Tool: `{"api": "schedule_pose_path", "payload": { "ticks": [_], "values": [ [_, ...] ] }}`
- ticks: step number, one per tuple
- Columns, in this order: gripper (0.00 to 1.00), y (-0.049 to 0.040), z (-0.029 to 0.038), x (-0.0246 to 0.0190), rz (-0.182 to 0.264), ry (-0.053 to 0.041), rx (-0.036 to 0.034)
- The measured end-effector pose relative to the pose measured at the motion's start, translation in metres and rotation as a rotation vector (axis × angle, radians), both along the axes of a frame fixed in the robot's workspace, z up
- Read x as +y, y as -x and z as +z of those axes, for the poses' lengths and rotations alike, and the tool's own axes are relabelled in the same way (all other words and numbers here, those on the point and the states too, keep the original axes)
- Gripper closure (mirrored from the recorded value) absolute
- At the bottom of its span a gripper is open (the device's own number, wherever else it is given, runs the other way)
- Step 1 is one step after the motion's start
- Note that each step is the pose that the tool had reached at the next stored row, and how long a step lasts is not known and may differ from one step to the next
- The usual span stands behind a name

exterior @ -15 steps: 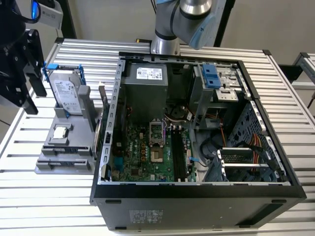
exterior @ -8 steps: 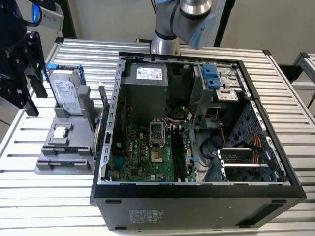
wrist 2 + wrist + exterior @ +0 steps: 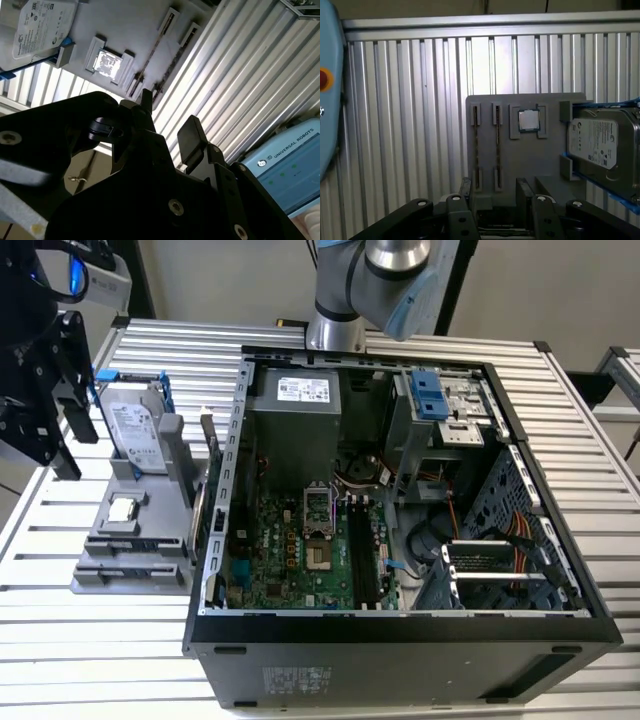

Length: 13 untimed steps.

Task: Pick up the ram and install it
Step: 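Pick up the ram and move it above insertion slot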

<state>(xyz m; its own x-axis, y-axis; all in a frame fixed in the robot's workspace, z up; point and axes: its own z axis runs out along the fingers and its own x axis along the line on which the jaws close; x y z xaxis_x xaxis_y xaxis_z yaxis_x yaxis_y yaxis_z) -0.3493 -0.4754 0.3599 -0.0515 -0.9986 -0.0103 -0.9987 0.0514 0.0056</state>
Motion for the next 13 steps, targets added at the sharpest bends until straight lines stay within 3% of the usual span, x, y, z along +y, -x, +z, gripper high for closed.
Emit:
{"api": "schedule_pose_path", "payload": {
  "ticks": [13],
  "values": [
    [0.0,0.0,-0.0077,0.0,0.0,0.0001,0.0016]
  ]
}}
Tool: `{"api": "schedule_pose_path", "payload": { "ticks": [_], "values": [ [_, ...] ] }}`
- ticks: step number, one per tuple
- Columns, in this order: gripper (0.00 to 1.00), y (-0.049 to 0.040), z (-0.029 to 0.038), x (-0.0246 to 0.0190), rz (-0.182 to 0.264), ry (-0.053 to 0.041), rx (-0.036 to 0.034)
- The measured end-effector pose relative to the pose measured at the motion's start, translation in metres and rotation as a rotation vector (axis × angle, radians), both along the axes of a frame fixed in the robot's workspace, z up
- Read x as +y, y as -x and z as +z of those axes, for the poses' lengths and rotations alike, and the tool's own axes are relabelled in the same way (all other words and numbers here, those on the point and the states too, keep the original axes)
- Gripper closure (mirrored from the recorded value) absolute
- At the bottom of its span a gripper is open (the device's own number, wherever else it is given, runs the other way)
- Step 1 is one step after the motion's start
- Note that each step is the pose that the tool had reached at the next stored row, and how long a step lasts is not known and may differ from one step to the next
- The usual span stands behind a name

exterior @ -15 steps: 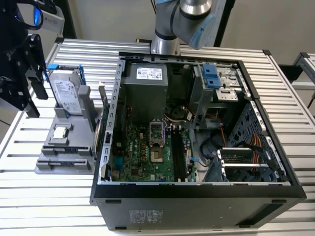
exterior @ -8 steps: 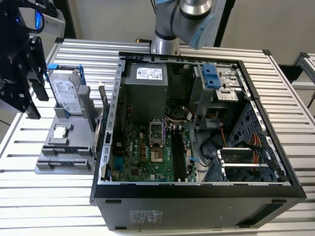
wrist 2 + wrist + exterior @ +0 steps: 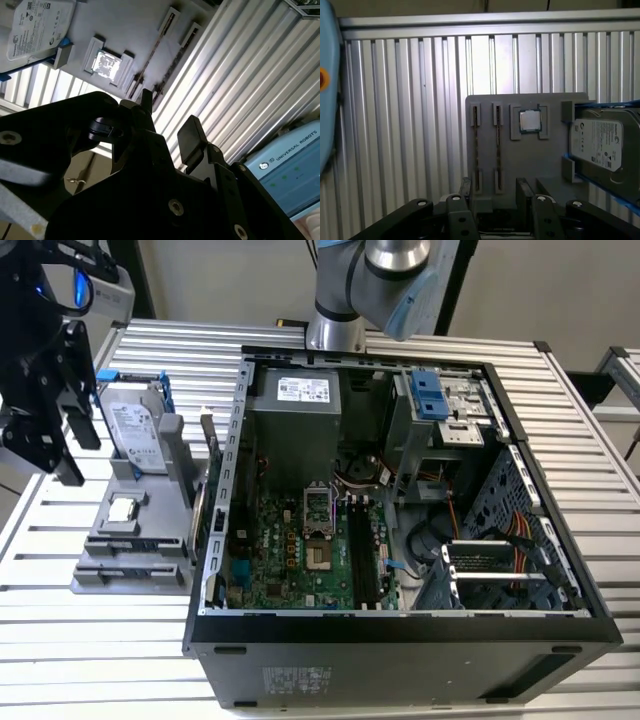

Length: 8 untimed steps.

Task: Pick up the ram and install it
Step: 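Pick up the ram and move it above insertion slot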

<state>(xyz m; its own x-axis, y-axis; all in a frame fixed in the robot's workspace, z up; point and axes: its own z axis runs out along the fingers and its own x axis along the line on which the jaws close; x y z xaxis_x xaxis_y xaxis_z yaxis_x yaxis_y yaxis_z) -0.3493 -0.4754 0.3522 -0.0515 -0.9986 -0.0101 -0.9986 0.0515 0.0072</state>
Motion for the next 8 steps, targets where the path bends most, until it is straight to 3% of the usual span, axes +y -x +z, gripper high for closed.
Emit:
{"api": "schedule_pose_path", "payload": {
  "ticks": [8],
  "values": [
    [0.0,0.0,-0.0049,0.0,0.0,0.0,0.0013]
  ]
}}
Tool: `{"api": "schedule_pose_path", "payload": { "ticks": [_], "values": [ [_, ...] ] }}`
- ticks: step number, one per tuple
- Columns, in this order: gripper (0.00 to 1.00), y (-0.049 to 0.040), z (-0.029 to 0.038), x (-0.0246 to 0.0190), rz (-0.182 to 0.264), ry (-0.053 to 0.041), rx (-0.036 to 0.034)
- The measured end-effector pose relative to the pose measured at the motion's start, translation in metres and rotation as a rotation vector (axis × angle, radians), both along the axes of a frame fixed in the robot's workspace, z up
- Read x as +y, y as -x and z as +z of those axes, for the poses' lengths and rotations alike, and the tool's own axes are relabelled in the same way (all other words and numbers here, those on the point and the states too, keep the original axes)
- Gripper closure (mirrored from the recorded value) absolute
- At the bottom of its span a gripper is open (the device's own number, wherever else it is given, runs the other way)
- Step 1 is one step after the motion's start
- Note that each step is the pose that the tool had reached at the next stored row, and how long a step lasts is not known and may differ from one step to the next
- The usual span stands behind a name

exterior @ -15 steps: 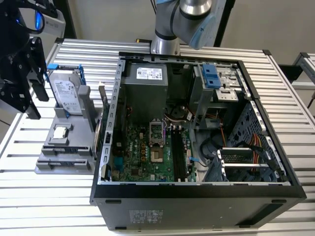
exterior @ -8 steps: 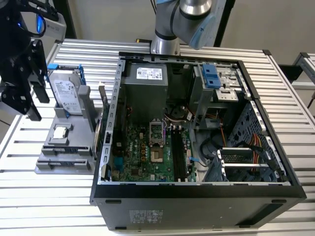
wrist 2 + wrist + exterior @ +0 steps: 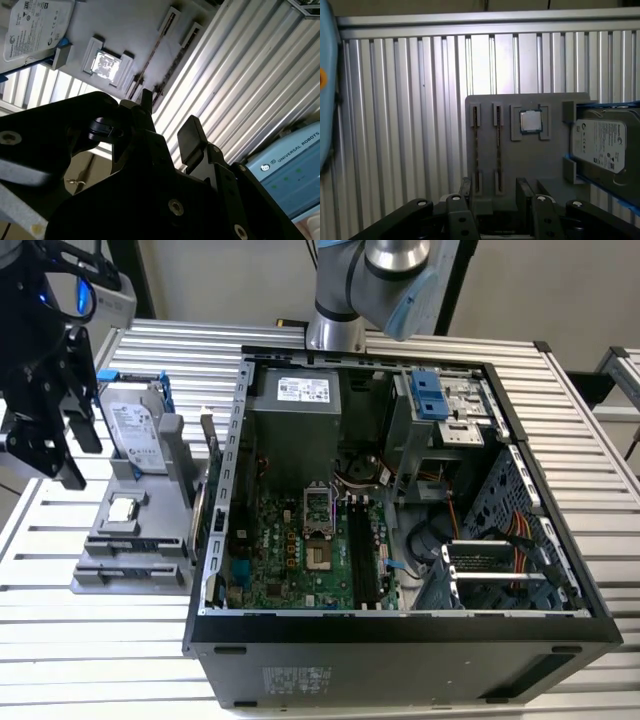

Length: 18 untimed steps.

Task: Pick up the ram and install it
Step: 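Pick up the ram and move it above insertion slot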

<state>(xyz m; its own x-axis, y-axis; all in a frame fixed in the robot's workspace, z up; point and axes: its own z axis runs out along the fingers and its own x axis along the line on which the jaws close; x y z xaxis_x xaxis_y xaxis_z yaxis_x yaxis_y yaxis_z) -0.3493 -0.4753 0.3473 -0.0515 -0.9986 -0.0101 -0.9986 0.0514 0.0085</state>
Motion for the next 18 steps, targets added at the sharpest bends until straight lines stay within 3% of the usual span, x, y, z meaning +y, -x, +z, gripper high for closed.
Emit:
{"api": "schedule_pose_path", "payload": {
  "ticks": [18],
  "values": [
    [0.0,-0.0001,-0.0103,0.0001,0.0,0.0002,0.0016]
  ]
}}
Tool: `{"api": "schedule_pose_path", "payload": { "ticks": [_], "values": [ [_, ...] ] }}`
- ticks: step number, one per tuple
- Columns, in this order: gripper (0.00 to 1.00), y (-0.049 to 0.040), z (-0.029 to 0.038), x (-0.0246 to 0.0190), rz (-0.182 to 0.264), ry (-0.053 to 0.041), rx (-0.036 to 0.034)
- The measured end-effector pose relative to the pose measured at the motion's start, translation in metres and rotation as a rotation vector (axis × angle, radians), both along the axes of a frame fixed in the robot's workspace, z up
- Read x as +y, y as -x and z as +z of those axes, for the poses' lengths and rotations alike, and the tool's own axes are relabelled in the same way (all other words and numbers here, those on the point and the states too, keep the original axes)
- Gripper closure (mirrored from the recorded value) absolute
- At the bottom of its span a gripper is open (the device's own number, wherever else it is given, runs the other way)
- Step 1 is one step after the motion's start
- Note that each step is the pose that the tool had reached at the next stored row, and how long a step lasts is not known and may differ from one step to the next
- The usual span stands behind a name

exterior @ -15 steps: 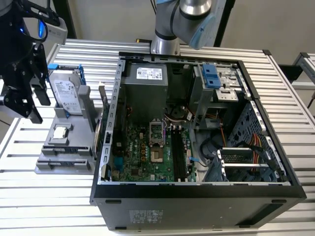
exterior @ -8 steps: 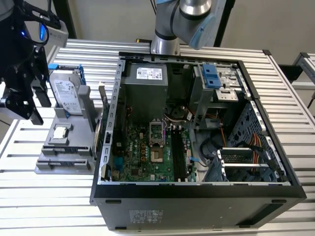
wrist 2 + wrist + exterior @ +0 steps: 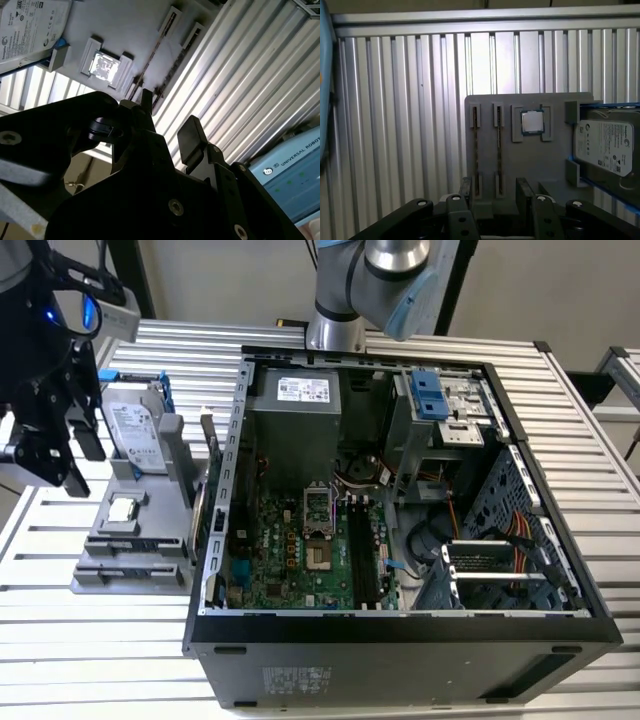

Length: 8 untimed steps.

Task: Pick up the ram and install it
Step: 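Pick up the ram and move it above insertion slot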

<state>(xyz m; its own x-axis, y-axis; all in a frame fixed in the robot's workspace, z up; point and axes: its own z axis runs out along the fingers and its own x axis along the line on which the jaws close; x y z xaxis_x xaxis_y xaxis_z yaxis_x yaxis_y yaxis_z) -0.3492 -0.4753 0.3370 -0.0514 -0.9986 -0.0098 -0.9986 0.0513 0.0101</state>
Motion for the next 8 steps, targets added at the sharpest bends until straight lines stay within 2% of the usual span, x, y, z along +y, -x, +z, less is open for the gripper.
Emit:
{"api": "schedule_pose_path", "payload": {
  "ticks": [8],
  "values": [
    [0.0,0.0001,-0.0041,0.0001,0.0,0.0002,0.0009]
  ]
}}
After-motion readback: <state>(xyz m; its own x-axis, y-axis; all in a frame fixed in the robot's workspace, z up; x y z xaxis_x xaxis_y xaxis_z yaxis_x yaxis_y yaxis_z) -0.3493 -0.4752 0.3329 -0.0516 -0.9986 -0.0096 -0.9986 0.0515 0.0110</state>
